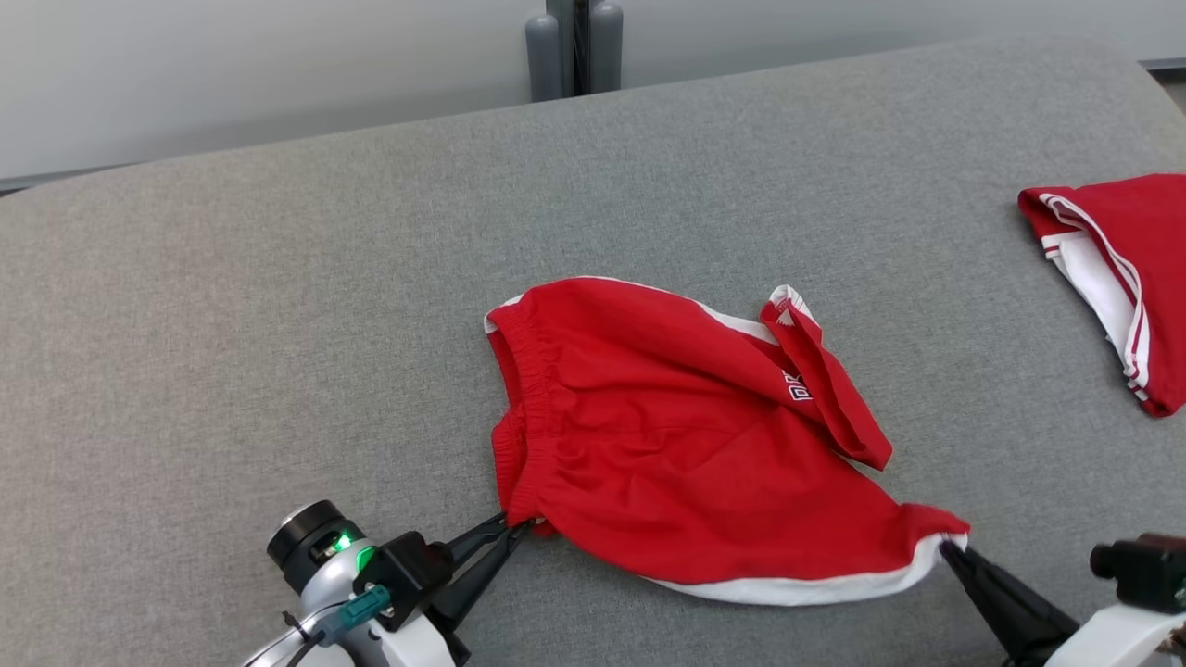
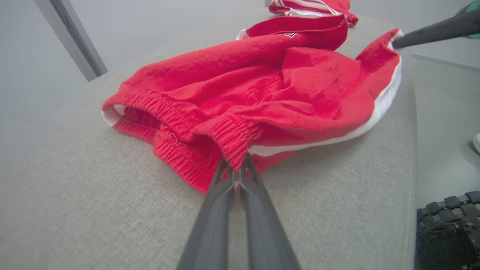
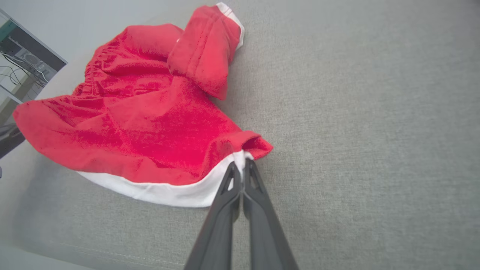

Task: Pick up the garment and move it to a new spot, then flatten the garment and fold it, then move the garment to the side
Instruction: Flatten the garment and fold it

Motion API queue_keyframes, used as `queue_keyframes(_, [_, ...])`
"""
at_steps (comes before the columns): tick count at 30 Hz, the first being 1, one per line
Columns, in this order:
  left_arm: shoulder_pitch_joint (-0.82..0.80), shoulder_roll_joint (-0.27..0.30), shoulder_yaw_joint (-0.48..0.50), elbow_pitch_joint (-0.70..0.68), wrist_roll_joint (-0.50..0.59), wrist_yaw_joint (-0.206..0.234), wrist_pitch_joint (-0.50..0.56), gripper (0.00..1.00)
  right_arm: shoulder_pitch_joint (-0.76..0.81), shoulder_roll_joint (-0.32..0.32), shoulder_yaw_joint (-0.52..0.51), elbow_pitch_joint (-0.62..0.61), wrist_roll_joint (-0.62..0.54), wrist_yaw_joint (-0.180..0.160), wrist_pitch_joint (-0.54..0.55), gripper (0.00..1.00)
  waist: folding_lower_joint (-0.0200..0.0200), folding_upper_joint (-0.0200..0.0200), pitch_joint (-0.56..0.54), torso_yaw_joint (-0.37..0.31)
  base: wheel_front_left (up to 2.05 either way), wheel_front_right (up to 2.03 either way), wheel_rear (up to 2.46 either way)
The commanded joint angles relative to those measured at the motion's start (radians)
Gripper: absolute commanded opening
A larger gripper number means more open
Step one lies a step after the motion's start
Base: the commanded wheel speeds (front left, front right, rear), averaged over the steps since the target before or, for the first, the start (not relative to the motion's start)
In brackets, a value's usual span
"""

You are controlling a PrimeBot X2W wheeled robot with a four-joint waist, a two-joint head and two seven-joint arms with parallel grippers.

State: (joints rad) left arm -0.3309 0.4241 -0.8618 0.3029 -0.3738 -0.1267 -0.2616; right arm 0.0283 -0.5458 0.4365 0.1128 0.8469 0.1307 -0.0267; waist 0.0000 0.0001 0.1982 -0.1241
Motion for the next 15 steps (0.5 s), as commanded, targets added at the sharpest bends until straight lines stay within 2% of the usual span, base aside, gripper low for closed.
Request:
queue_keyframes(1, [0.011, 0.009, 0.007, -0.001, -0.008, -0.004, -0.004, 0.0, -0.017, -0.006, -0.005, -0.014, 0.022, 0.0, 0.001, 0.0, 0.0, -0.0001, -0.008, -0.001, 0.0, 0.0, 0.0])
queue_keyframes(6, [0.029, 0.012, 0.035, -0.039, -0.061, -0.004, -0.004, 0.0, -0.045, -0.048, -0.035, -0.078, 0.091, 0.0, 0.001, 0.0, 0.0, -0.0001, -0.037, 0.0, 0.0, 0.0, 0.0])
queue_keyframes(9, [0.045, 0.013, 0.052, -0.086, -0.136, -0.005, -0.004, 0.0, -0.075, -0.064, -0.049, -0.12, 0.138, 0.0, -0.003, 0.0, 0.0, -0.0001, -0.055, 0.001, 0.0, 0.0, 0.0])
queue_keyframes(14, [0.028, 0.051, 0.055, -0.172, -0.253, -0.004, 0.013, 0.0, -0.144, -0.082, -0.066, -0.171, 0.197, 0.0, 0.004, 0.0, 0.0, -0.0001, -0.084, 0.0, 0.0, 0.0, 0.0])
queue_keyframes(15, [0.016, 0.058, 0.071, -0.207, -0.31, -0.004, 0.027, 0.0, -0.174, -0.086, -0.075, -0.179, 0.207, 0.0, 0.007, 0.0, 0.0, -0.0001, -0.094, 0.0, 0.0, 0.0, 0.0])
